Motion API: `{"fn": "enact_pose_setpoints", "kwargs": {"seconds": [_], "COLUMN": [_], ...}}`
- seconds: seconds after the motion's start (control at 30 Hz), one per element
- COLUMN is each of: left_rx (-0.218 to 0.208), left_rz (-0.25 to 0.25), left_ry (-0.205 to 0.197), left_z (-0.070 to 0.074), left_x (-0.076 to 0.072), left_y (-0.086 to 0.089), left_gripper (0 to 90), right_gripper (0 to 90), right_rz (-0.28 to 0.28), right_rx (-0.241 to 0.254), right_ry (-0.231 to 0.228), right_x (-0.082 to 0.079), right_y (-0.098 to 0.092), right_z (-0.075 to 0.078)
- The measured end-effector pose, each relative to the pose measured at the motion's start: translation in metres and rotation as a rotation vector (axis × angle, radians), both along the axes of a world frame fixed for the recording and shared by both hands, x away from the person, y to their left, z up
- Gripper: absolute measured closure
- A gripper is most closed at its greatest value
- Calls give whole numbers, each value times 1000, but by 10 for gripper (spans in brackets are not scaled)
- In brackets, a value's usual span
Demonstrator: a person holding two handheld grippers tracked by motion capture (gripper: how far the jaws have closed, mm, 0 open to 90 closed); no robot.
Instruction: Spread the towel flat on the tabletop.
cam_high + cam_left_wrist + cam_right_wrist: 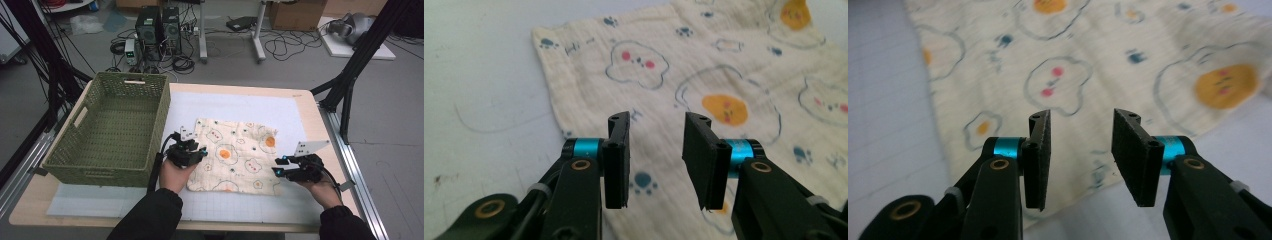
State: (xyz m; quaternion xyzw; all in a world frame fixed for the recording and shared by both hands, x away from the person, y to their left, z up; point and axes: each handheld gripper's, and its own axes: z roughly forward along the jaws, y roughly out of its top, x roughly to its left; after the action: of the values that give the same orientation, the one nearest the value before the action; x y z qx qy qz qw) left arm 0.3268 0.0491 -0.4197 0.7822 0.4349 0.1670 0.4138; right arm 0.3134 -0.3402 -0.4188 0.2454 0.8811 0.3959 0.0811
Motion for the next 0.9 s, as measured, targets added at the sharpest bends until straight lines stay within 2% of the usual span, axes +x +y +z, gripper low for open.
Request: {"fn": "enact_pose_setpoints", "kwargs": {"seconds": [0.03, 0.07, 0.1, 0.17, 0.2, 0.23, 0.27, 0.3, 0.37, 0.4, 0.43, 0.47, 0.53, 0.67, 0.73, 0.83, 0.87, 0.9], "left_rx": [0, 12, 6, 21, 40, 32, 46, 59, 45, 45, 59, 53, 63, 48, 32, 16, 16, 20], "left_rz": [0, -18, -15, -29, -37, -42, -58, -73, -105, -105, -103, -107, -117, -134, -160, -169, -169, -182], "left_ry": [0, 10, 12, 6, 19, 38, 47, 61, 108, 108, 88, 95, 95, 88, 82, 78, 78, 53], "left_z": [0, -3, -5, -6, -10, -12, -14, -16, -20, -20, -21, -21, -20, -16, -12, -10, -10, -9], "left_x": [0, -8, -11, -16, -23, -25, -28, -29, -31, -31, -33, -36, -39, -48, -60, -67, -67, -70], "left_y": [0, 2, 2, 3, 5, 6, 6, 6, 6, 6, 6, 7, 8, 9, 11, 14, 14, 15], "left_gripper": [624, 620, 613, 590, 577, 570, 570, 579, 710, 757, 858, 886, 893, 896, 896, 895, 894, 890], "right_gripper": [596, 598, 598, 600, 615, 628, 648, 665, 750, 833, 876, 881, 886, 886, 886, 880, 864, 811], "right_rz": [11, 28, 37, 44, 67, 73, 75, 73, 68, 77, 93, 97, 118, 141, 149, 154, 156, 146], "right_rx": [-3, 1, -6, -15, -35, -51, -61, -60, -53, -41, -34, -42, -42, -32, -28, 12, 19, 23], "right_ry": [6, 21, 26, 27, 45, 48, 57, 59, 46, 68, 77, 70, 85, 92, 93, 117, 110, 94], "right_x": [-3, -6, -9, -11, -14, -15, -15, -16, -16, -16, -16, -18, -19, -30, -37, -44, -46, -48], "right_y": [1, 2, 4, 5, 9, 10, 11, 12, 12, 12, 12, 12, 11, 9, 7, 3, 3, 3], "right_z": [-2, -5, -7, -9, -14, -16, -18, -20, -21, -21, -21, -21, -20, -18, -17, -16, -15, -14]}}
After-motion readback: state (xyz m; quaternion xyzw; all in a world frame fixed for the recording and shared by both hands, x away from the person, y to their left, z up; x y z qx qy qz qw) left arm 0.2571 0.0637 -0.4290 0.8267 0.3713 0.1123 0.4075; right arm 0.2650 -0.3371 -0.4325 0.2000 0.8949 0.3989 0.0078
